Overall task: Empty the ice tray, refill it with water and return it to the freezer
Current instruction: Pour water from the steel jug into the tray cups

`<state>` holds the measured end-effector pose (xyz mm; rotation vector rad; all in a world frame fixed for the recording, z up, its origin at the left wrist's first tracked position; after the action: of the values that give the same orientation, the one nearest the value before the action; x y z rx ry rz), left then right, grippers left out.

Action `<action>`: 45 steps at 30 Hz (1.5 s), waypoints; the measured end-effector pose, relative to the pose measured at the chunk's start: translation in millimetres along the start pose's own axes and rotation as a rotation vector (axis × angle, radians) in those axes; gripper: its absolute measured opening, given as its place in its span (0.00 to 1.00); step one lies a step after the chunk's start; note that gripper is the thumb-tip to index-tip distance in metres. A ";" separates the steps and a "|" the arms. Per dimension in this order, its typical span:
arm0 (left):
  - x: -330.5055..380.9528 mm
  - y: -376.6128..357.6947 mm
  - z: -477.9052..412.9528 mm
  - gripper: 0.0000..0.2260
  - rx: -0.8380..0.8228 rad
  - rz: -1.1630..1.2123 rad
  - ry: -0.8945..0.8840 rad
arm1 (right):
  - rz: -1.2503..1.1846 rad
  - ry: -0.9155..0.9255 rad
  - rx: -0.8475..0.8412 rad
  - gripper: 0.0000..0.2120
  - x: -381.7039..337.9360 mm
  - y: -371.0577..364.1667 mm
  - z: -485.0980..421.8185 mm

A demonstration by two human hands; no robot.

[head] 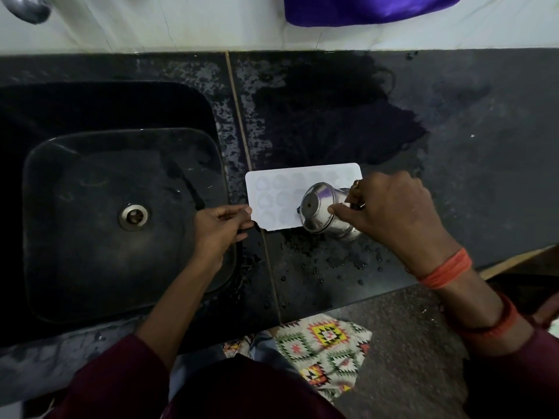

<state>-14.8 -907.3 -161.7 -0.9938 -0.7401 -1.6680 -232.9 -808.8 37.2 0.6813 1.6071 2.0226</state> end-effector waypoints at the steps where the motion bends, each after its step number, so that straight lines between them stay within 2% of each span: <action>1: 0.0 0.2 -0.3 0.02 0.000 -0.003 -0.001 | 0.006 0.000 0.003 0.22 -0.3 0.9 0.6; 19: -2.4 0.3 -1.6 0.04 -0.022 -0.006 -0.008 | -0.044 0.020 0.003 0.21 -4.4 2.8 3.4; 28: -1.2 -0.6 -1.7 0.02 -0.049 -0.008 -0.025 | -0.023 0.072 -0.002 0.22 -26.3 3.7 8.9; 45: 0.7 -0.6 -1.1 0.04 -0.098 0.020 -0.035 | 0.037 0.109 0.021 0.23 -44.9 4.8 13.5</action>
<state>-15.8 -908.3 -161.7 -1.0976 -0.6741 -1.6864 -190.1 -828.2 40.3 0.6223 1.6909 2.1046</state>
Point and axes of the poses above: each hand's wrist, its own z-axis away from the middle knuckle, its own y-axis out of the back of the hand, x = y × z, the point moved 9 cm from there along -z, towards the middle knuckle, and after that the axes turned 11 degrees about -y, right-handed, at the moved point
